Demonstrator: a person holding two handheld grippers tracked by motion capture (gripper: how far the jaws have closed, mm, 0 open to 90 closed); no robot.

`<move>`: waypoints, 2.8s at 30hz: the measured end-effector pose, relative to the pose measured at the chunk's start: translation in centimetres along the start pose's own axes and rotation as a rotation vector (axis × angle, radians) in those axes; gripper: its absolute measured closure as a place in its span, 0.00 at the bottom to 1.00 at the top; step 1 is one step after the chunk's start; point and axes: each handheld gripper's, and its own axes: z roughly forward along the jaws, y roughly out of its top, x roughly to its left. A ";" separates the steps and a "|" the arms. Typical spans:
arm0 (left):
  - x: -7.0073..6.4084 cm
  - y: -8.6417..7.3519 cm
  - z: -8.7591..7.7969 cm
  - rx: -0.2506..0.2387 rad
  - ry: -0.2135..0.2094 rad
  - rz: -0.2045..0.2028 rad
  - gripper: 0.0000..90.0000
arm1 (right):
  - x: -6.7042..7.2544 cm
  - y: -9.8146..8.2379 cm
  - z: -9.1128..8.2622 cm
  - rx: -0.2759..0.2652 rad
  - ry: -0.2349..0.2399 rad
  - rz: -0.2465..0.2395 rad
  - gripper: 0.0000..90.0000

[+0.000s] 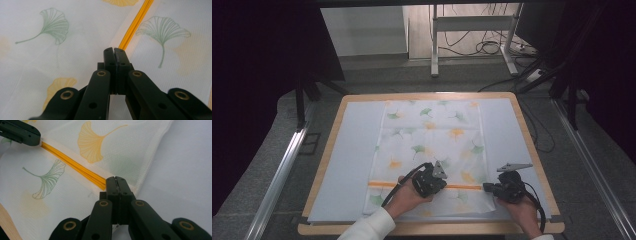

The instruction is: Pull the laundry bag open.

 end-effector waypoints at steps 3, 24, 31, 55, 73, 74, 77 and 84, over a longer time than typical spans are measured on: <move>0.4 -0.4 -0.3 0.003 0.002 -0.007 1.00 | 0.0 0.0 0.0 -0.001 -0.001 -0.003 1.00; 2.2 -4.2 -3.0 0.000 0.032 -0.076 1.00 | 0.0 -0.1 0.0 -0.008 -0.001 -0.014 1.00; 2.7 -5.4 -3.8 -0.001 0.043 -0.092 1.00 | 0.0 -0.1 0.0 -0.008 0.000 -0.014 1.00; 3.9 -9.3 -6.6 -0.005 0.097 -0.188 1.00 | 0.0 -0.1 0.0 -0.008 0.002 -0.024 1.00; 4.8 -11.1 -7.9 -0.005 0.116 -0.246 1.00 | 0.0 -0.1 -0.1 -0.006 -0.001 -0.029 1.00; 4.9 -11.3 -8.1 -0.006 0.116 -0.253 1.00 | 0.0 -0.1 -0.1 -0.006 -0.001 -0.030 1.00; 5.1 -11.7 -8.4 -0.009 0.122 -0.269 1.00 | 0.1 -0.1 0.0 -0.007 -0.002 -0.030 1.00; 5.4 -12.6 -9.1 0.004 0.143 -0.275 1.00 | 0.1 -0.1 0.0 -0.007 -0.003 -0.030 1.00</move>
